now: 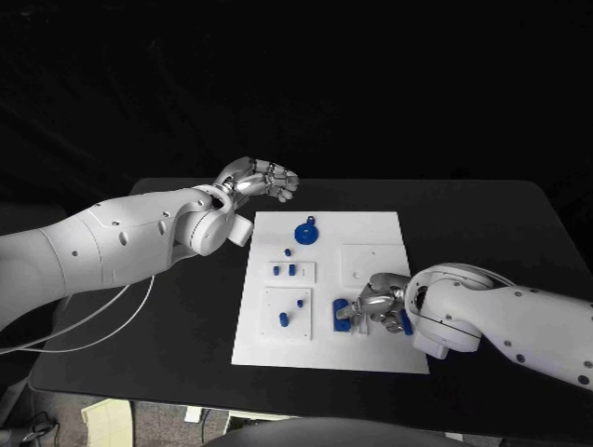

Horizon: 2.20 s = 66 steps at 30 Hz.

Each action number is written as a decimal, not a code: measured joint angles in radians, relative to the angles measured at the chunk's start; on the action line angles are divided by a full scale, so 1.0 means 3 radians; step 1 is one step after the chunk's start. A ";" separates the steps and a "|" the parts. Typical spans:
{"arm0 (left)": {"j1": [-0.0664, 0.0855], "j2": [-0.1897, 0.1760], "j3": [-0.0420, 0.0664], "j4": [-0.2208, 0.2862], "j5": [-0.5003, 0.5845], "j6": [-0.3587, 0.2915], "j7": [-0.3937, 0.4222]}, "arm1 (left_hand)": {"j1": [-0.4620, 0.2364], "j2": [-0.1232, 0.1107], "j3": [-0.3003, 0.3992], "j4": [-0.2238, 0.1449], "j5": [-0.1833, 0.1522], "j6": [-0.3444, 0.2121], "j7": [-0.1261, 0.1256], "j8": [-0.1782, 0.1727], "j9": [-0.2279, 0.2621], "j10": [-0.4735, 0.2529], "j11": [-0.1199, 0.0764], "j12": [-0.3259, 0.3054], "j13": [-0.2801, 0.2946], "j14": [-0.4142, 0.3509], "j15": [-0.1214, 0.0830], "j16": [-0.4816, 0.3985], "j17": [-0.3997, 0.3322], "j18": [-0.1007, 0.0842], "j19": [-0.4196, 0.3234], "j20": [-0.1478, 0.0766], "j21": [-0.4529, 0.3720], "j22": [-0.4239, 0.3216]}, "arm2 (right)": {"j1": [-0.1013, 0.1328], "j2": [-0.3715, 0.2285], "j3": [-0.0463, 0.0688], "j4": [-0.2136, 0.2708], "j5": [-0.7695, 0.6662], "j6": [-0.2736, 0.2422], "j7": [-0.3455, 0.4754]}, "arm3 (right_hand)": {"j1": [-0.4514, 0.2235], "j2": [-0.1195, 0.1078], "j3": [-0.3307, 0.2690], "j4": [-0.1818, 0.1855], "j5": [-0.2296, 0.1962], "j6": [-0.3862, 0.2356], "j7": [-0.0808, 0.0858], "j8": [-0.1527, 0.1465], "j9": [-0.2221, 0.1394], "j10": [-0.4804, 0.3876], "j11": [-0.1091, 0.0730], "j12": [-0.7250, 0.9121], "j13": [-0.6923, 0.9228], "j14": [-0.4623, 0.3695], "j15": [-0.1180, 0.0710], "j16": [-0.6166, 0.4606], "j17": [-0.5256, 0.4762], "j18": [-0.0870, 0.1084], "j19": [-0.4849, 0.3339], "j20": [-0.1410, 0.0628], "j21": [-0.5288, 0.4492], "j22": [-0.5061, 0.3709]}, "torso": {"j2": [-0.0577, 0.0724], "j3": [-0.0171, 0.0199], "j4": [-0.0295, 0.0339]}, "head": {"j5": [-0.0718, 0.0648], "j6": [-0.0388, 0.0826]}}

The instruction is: Assemble the parts on the task board

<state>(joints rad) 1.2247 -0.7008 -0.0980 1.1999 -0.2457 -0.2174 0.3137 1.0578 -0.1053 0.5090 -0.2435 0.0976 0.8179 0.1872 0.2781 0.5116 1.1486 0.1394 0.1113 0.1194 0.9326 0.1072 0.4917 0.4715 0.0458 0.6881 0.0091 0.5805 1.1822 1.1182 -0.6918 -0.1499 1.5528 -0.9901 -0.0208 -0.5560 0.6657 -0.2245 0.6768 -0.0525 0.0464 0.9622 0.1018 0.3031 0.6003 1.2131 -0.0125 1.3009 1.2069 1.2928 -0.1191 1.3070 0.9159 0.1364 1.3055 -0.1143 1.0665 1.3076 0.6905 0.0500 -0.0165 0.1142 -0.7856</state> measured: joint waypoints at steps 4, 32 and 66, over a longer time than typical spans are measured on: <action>0.0000 0.0001 0.0000 0.0000 0.0000 0.0000 0.0000 | 0.0000 0.0000 0.0000 0.0000 0.0000 0.0000 0.0000 0.0000 0.0000 0.0000 0.0000 0.0000 0.0000 0.0000 0.0000 0.0000 0.0000 0.0000 0.0000 0.0000 0.0000 0.0000 | 0.0000 -0.0006 -0.0001 0.0007 -0.0002 -0.0003 0.0004 | -0.0011 -0.0038 -0.0072 0.0000 0.0000 -0.0015 0.0007 -0.0026 0.0003 -0.0012 0.0012 -0.0013 0.0000 0.0000 0.0000 0.0000 0.0005 0.0000 -0.0001 0.0000 0.0000 0.0000 | 0.0000 0.0001 0.0000 | 0.0003 -0.0002; 0.0000 -0.0008 0.0000 0.0005 0.0000 0.0000 -0.0001 | 0.0000 0.0000 0.0000 0.0000 0.0000 0.0000 0.0000 0.0000 -0.0003 0.0000 0.0000 0.0000 0.0000 0.0000 0.0000 -0.0013 0.0009 0.0000 0.0000 0.0000 0.0000 0.0002 | -0.0009 -0.0182 -0.0006 0.0165 -0.0116 0.0047 0.0209 | 0.0435 0.0154 -0.0350 -0.0512 0.0000 0.0026 -0.0029 -0.0024 0.0079 0.0007 -0.0007 -0.0013 0.0038 0.0007 -0.0005 -0.0039 0.0045 0.0000 -0.0016 -0.0042 0.0000 -0.0001 | 0.0001 -0.0001 0.0000 | 0.0003 0.0003; 0.0000 -0.0014 0.0000 0.0004 0.0001 0.0002 -0.0003 | -0.0013 0.0013 -0.0013 0.0013 0.0000 -0.0008 -0.0008 0.0000 -0.0006 0.0000 0.0000 0.0000 -0.0002 -0.0009 0.0009 -0.0030 0.0028 0.0029 0.0000 0.0000 -0.0015 0.0005 | -0.0010 -0.0111 -0.0006 0.0138 -0.0271 0.0110 0.0173 | 0.0318 0.0366 -0.0038 -0.0584 0.0030 0.0178 -0.0113 -0.0059 0.0031 0.0091 -0.0055 -0.0055 0.0080 0.0020 -0.0033 -0.0077 0.0067 0.0034 -0.0011 0.0036 0.0000 0.0001 | 0.0002 -0.0002 0.0000 | 0.0008 -0.0035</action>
<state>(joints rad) 1.2248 -0.7049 -0.0980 1.2012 -0.2455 -0.2166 0.3128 1.0539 -0.1014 0.5052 -0.2396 0.0976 0.8155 0.1847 0.2781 0.5099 1.1486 0.1394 0.1113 0.1189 0.9299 0.1099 0.4828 0.4799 0.0546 0.6881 0.0091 0.5761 1.1836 1.1153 -0.7250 -0.1517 1.5943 -1.0716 0.0121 -0.5042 0.7611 -0.1148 0.6654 -0.2277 0.0553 1.0157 0.0679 0.2854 0.6095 1.2404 -0.0289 1.2844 1.2309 1.2989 -0.1290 1.2838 0.9361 0.1468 1.3021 -0.1035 1.0664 1.3081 0.6910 0.0496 -0.0164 0.1165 -0.7962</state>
